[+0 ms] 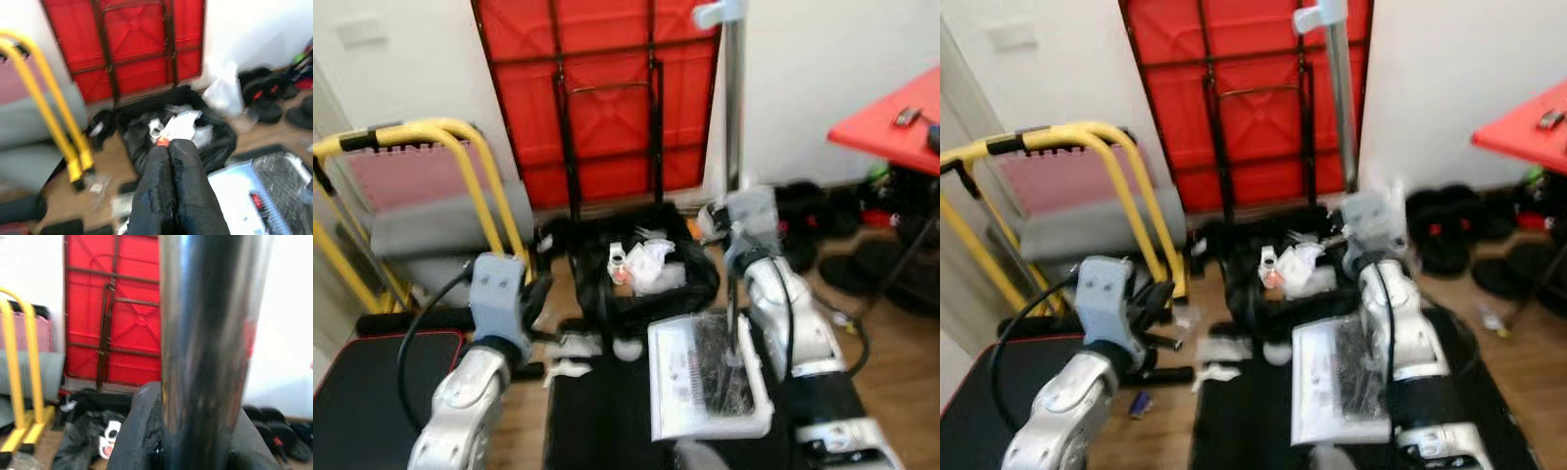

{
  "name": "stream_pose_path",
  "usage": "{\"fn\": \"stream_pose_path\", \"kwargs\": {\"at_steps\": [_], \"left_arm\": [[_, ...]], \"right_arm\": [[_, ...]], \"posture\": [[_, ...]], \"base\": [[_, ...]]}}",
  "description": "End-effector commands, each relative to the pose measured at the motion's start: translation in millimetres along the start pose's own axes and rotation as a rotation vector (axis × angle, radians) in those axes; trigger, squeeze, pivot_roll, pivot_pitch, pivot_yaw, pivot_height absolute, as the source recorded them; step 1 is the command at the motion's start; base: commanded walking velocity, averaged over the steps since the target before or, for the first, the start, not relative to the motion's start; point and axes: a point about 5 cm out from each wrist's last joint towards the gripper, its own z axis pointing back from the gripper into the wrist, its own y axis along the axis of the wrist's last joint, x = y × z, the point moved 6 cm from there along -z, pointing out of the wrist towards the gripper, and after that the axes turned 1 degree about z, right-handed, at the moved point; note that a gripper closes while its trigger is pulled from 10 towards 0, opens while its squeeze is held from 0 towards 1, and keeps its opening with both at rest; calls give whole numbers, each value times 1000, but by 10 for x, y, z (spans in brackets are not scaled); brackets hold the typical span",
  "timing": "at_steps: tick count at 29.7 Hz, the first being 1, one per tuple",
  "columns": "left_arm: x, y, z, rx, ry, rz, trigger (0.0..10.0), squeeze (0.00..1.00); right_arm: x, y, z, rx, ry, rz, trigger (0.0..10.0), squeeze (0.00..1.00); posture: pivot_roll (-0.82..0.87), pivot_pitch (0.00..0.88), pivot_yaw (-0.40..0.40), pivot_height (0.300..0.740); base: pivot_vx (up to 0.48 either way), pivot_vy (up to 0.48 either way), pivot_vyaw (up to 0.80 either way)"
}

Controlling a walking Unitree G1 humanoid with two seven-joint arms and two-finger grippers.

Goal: Sweep floor

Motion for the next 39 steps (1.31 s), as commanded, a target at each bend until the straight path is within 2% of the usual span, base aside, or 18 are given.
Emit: {"fn": "stream_pose_path", "kwargs": {"at_steps": [1, 2, 4, 12, 15, 22, 31, 35, 39], "left_arm": [[-25, 31, -4, 5, -1, -3, 10000, 0], [-25, 31, -4, 5, -1, -3, 10000, 0], [-21, 31, 2, 3, -4, -5, 10000, 0], [-14, 31, 10, 0, -10, -10, 10000, 0], [-14, 31, 10, 0, -10, -10, 10000, 0], [-1, 39, 26, 0, -14, -12, 10000, 0], [13, 43, 54, -1, -16, -10, 10000, 0], [16, 45, 75, -6, -17, -9, 10000, 0], [16, 47, 81, -7, -17, -9, 10000, 0]], "right_arm": [[102, 123, -47, 48, -43, 13, 10000, 0], [102, 123, -47, 48, -43, 13, 10000, 0], [205, 203, -76, 79, -79, 5, 10000, 0], [275, 389, -103, 154, -97, -39, 10000, 0], [275, 389, -103, 154, -97, -39, 10000, 0], [384, 399, -161, 168, -137, -28, 10000, 0], [335, 323, -222, 156, -110, -43, 10000, 0], [151, 327, -253, 203, 46, -68, 10000, 0], [121, 391, -267, 246, 92, -67, 10000, 0]], "posture": [[-106, 0, 11, 625], [-106, 0, 11, 625], [-104, 5, 15, 615], [-99, 12, 17, 595], [-99, 12, 17, 595], [-91, 27, 16, 580], [-87, 40, 15, 565], [-77, 53, 20, 565], [-77, 53, 20, 565]], "base": [[0, 0, 0], [0, 0, 0], [0, 0, 0], [0, 0, 0], [0, 0, 0], [0, 0, 0], [0, 0, 0], [0, 0, 0], [0, 0, 0]]}}
